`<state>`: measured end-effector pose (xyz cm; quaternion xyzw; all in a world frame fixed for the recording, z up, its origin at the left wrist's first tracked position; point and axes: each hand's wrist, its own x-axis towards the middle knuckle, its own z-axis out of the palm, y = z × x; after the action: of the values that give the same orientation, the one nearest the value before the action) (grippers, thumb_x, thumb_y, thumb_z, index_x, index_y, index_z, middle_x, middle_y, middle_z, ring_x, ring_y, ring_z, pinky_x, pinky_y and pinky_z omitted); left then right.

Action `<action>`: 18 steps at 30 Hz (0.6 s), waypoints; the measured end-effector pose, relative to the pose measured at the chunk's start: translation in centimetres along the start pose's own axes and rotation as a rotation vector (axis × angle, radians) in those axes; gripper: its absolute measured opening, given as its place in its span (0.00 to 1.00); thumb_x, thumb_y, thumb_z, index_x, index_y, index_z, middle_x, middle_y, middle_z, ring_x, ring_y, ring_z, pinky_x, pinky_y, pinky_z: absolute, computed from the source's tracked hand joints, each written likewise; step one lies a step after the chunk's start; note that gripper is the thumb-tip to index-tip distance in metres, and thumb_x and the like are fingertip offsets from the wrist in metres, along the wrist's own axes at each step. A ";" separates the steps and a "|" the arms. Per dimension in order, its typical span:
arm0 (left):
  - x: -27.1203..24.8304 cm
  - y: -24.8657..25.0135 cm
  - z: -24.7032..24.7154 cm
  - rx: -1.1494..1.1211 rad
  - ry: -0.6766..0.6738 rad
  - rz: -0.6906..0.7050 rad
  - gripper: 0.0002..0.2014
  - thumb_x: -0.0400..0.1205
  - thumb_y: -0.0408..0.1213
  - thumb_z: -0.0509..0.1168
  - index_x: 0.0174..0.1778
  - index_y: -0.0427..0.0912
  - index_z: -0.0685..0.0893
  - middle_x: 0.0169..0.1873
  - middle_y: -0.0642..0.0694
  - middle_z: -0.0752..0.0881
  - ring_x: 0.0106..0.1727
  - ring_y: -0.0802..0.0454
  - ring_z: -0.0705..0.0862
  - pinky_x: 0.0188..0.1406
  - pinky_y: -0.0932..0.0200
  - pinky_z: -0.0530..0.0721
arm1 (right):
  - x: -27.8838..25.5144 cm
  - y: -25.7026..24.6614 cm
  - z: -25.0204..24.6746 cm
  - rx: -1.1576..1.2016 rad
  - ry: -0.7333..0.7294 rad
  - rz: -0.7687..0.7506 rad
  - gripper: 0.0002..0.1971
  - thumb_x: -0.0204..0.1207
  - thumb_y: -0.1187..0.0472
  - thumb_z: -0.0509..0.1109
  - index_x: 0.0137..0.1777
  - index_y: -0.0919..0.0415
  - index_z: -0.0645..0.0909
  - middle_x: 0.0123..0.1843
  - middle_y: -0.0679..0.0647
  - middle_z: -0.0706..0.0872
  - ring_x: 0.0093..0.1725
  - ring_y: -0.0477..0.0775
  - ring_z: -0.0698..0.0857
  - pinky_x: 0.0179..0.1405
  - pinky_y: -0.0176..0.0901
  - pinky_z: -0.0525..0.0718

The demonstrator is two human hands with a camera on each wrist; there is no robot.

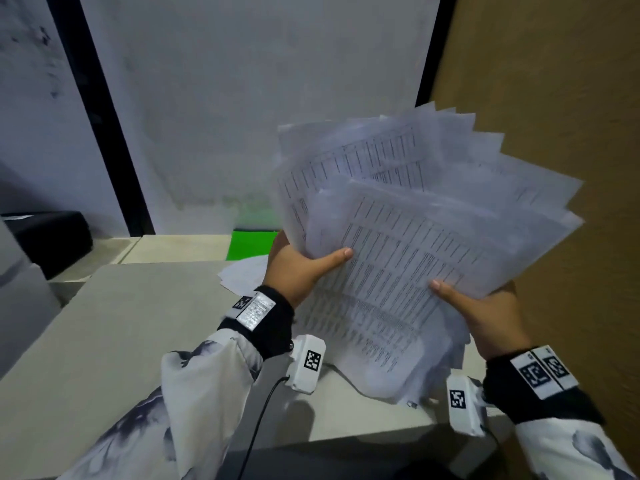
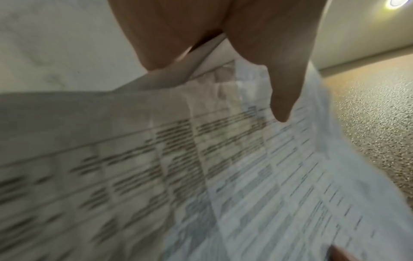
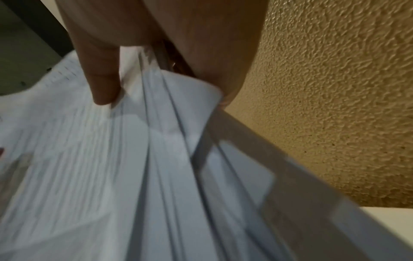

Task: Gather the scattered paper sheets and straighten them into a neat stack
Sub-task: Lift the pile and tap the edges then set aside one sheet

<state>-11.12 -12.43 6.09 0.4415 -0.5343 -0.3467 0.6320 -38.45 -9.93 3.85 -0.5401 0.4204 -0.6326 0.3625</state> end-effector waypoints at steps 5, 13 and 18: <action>0.8 1.2 -1.4 -0.094 0.007 0.009 0.25 0.64 0.31 0.85 0.57 0.42 0.87 0.54 0.41 0.93 0.56 0.44 0.92 0.59 0.37 0.88 | 0.8 -1.0 0.1 0.126 -0.032 -0.028 0.16 0.69 0.77 0.76 0.55 0.63 0.87 0.49 0.47 0.96 0.50 0.48 0.94 0.46 0.37 0.91; 0.8 2.8 -1.5 -0.060 0.053 0.040 0.19 0.65 0.33 0.85 0.50 0.44 0.89 0.47 0.49 0.94 0.52 0.51 0.93 0.58 0.43 0.90 | 2.2 -1.3 0.8 0.164 -0.028 -0.043 0.30 0.60 0.59 0.86 0.61 0.73 0.87 0.59 0.62 0.94 0.61 0.67 0.92 0.57 0.53 0.92; 0.4 1.3 -2.0 -0.038 0.078 -0.041 0.38 0.55 0.47 0.89 0.58 0.43 0.83 0.54 0.47 0.92 0.57 0.48 0.91 0.62 0.41 0.87 | 1.9 -0.2 -0.2 0.218 -0.055 -0.044 0.29 0.56 0.57 0.90 0.58 0.63 0.90 0.59 0.57 0.94 0.61 0.64 0.92 0.58 0.51 0.91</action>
<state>-9.14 -11.97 7.38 0.4534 -0.4933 -0.3520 0.6536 -38.94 -11.55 4.69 -0.5238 0.3271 -0.6671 0.4167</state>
